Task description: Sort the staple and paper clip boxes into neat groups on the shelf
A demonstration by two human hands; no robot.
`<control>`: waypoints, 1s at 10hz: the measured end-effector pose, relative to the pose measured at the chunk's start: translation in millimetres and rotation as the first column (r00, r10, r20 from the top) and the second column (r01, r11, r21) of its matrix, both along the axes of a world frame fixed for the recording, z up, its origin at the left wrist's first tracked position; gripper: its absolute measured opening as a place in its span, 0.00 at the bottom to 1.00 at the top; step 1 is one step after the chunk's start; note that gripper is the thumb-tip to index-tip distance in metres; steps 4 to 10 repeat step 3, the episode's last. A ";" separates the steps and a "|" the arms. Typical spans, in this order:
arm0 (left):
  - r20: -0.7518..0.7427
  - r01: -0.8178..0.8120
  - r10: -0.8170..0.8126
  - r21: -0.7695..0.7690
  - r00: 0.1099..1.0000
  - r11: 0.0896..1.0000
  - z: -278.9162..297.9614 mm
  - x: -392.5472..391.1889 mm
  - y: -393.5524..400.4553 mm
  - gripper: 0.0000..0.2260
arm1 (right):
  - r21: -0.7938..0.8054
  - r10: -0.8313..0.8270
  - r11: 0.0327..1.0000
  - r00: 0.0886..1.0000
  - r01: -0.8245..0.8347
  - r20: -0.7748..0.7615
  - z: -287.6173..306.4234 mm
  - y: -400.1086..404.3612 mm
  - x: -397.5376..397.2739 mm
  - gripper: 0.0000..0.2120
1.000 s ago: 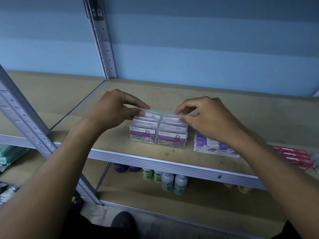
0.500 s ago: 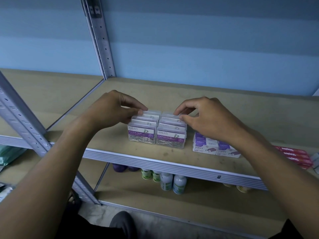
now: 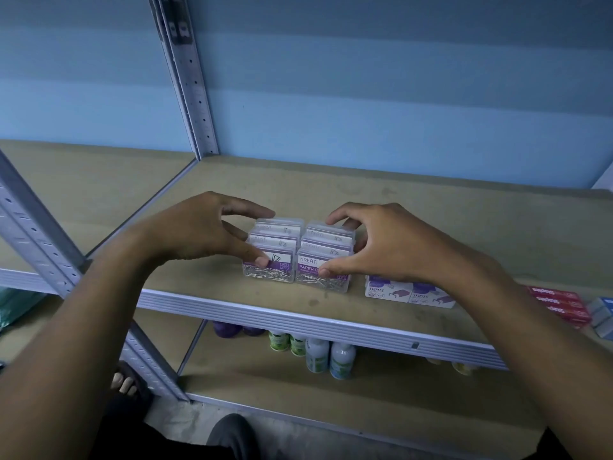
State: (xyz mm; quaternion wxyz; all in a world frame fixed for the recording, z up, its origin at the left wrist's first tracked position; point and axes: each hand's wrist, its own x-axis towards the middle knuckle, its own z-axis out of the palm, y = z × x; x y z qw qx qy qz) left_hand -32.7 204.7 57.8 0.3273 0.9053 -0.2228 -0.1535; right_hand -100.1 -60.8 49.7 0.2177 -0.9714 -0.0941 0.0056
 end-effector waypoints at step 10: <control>0.024 -0.089 0.091 -0.075 0.996 0.993 2.7 -6.8 8.2 0.31 | 0.112 -0.036 0.993 0.998 0.030 0.055 10.3 -17.6 -14.1 0.38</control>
